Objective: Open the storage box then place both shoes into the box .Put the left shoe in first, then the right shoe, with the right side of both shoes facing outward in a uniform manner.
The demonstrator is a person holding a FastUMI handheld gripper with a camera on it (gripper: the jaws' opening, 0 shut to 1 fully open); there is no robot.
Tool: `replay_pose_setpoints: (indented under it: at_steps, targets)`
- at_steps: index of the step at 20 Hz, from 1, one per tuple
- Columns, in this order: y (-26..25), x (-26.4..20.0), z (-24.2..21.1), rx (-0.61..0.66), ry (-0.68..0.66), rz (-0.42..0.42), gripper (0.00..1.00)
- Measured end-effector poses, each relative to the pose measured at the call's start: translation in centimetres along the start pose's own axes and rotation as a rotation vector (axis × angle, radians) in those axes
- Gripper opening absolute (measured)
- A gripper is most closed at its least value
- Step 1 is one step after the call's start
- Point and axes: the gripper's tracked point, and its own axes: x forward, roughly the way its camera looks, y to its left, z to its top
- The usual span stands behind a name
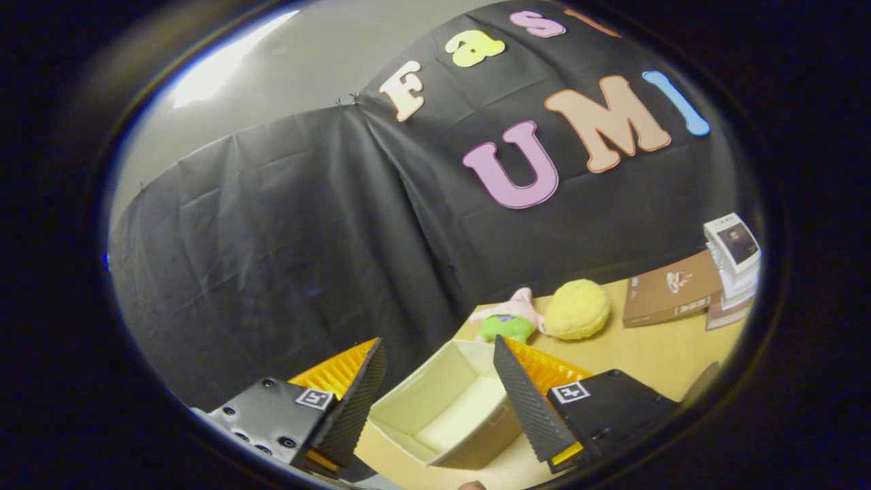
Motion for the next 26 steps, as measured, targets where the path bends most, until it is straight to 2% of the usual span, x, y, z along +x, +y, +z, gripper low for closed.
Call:
replay_pose_setpoints:
  at_steps: [8, 11, 14, 18, 26]
  targets:
    - [-8.0, -5.9, 0.2, -0.153, 0.026, -0.167, 1.00]
    - [-11.3, -8.0, -1.4, -0.239, 0.081, -0.244, 1.00]
    - [-14.2, -10.5, -4.3, -0.282, 0.159, -0.284, 1.00]
    - [-17.6, -11.4, -8.2, -0.281, 0.263, -0.324, 1.00]
    - [-22.6, -12.8, -17.0, -0.196, 0.479, -0.367, 1.00]
